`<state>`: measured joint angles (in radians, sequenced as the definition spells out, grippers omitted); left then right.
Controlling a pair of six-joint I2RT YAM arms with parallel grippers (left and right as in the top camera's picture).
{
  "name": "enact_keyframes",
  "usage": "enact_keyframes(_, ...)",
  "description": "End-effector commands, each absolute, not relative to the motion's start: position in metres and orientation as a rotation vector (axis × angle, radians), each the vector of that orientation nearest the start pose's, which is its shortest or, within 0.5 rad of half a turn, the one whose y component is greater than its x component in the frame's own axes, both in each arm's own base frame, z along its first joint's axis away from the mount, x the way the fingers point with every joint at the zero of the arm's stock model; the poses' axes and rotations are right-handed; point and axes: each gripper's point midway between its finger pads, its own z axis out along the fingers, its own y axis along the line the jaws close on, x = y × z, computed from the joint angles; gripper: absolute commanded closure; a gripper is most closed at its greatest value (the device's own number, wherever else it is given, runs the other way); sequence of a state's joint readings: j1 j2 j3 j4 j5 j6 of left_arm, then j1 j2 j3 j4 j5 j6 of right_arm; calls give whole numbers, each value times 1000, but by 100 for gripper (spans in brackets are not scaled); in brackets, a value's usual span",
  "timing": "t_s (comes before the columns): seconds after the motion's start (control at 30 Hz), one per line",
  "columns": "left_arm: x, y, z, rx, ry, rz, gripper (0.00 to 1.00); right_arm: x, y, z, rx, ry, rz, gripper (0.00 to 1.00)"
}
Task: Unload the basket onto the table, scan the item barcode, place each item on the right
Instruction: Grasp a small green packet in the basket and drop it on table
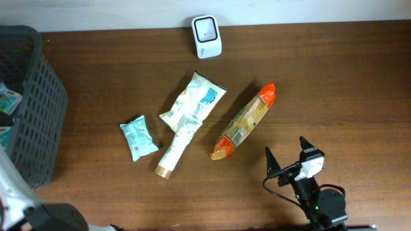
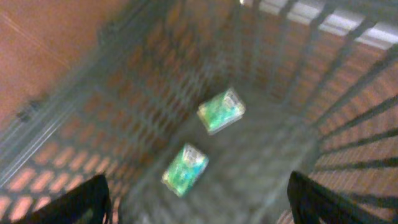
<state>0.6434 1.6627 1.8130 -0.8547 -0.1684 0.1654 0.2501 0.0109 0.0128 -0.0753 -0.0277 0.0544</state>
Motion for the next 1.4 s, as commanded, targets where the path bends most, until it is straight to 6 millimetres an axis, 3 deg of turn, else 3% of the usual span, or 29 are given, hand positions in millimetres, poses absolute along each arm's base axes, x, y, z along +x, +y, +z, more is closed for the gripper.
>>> enact_keyframes(0.0,338,330,251,-666,2446,586,16,237,66,156,-177,1644,266,1)
enact_keyframes(0.07,325,338,213,-646,2558,576,16,237,66,156,-177,1644,266,1)
enact_keyframes(0.17,312,345,176,-601,2655,571,16,237,66,156,-177,1644,266,2)
enact_keyframes(0.27,304,356,143,-509,2722,570,0,237,66,156,-177,1644,266,1)
enact_keyframes(0.43,317,361,82,-284,2821,439,0,237,66,156,-177,1644,266,1)
enact_keyframes(0.67,326,368,14,-270,2874,369,8,237,66,156,-177,1644,266,1)
enact_keyframes(0.73,327,369,4,-271,2881,361,16,237,66,156,-177,1644,266,1)
enact_keyframes(0.77,328,370,3,-271,2877,364,32,237,66,156,-177,1644,266,1)
enact_keyframes(0.83,330,372,4,-270,2868,375,50,237,66,156,-177,1644,266,1)
enact_keyframes(0.87,330,372,4,-271,2868,374,70,237,66,156,-177,1644,266,1)
enact_keyframes(0.9,330,372,4,-271,2868,374,84,237,66,156,-177,1644,266,1)
enact_keyframes(0.97,330,371,4,-271,2872,371,100,237,66,156,-177,1644,266,1)
enact_keyframes(1.03,329,370,9,-286,2873,369,100,237,66,156,-177,1644,266,1)
enact_keyframes(1.13,335,373,46,-332,2812,411,100,237,66,156,-177,1644,266,1)
enact_keyframes(1.23,351,380,121,-411,2637,512,100,237,66,156,-177,1644,266,1)
enact_keyframes(1.3,368,369,206,-420,2432,553,100,237,66,156,-177,1644,266,1)
enact_keyframes(1.37,377,349,266,-413,2273,520,100,237,66,156,-177,1644,266,1)
